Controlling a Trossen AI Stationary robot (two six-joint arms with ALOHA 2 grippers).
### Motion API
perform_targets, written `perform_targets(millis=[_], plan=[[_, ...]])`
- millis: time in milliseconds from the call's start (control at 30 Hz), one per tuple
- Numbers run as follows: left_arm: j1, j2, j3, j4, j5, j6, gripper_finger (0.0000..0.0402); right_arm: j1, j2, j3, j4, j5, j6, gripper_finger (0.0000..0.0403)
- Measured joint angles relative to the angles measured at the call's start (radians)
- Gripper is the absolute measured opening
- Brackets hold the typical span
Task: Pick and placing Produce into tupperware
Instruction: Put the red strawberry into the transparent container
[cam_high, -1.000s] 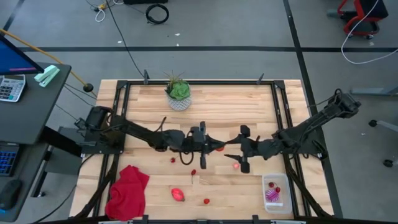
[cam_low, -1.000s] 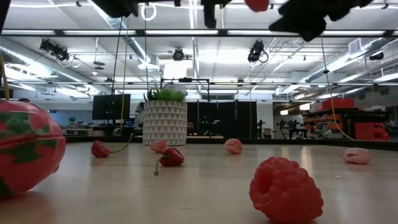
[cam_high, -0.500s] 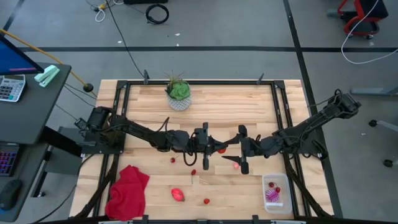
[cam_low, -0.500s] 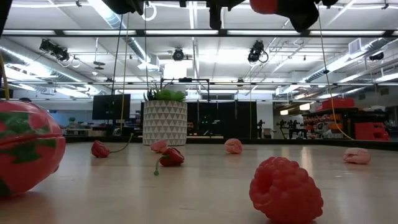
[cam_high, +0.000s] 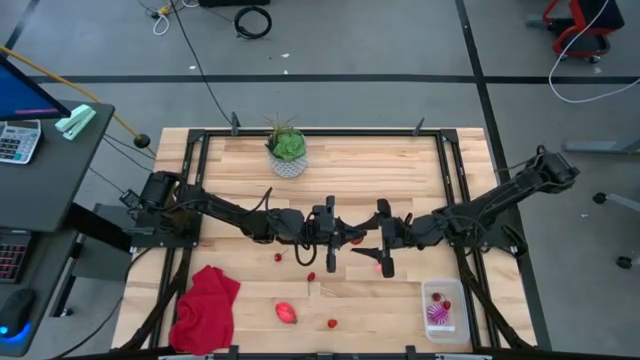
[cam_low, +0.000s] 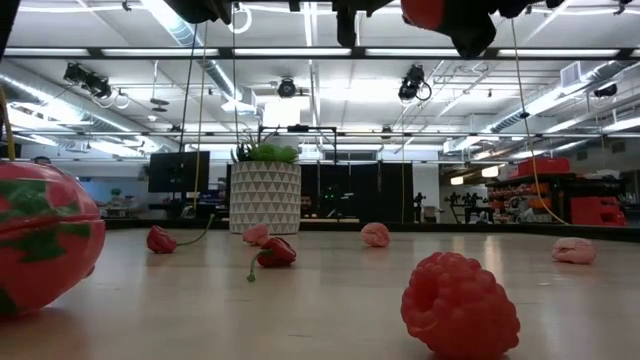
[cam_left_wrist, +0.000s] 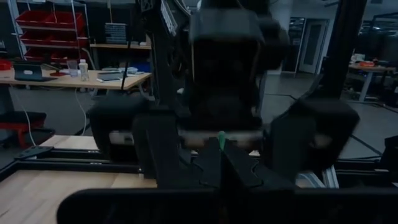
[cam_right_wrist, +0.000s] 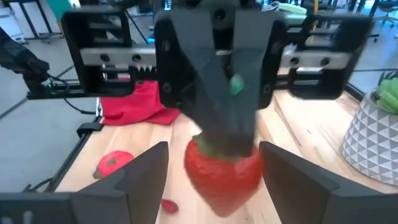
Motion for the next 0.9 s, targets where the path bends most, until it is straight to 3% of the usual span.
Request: perform_targets(millis=[233, 500, 900], plan=[[0.000, 0.000, 0.000, 0.000, 0.000, -0.001, 0.0005, 0.000, 0.077, 0.000, 0.069, 0.041, -0.066, 0.0258], [0.000, 0.000, 0.000, -0.011, 0.000, -0.002, 0.0006, -0.005, 0.057, 0.000, 0.065, 0.055, -0.063, 0.0253], [-0.007, 0.000, 0.000, -0.012, 0.000, -0.005, 0.0004, -0.005, 0.047, 0.000, -0.011, 0.052, -0.003, 0.0191]])
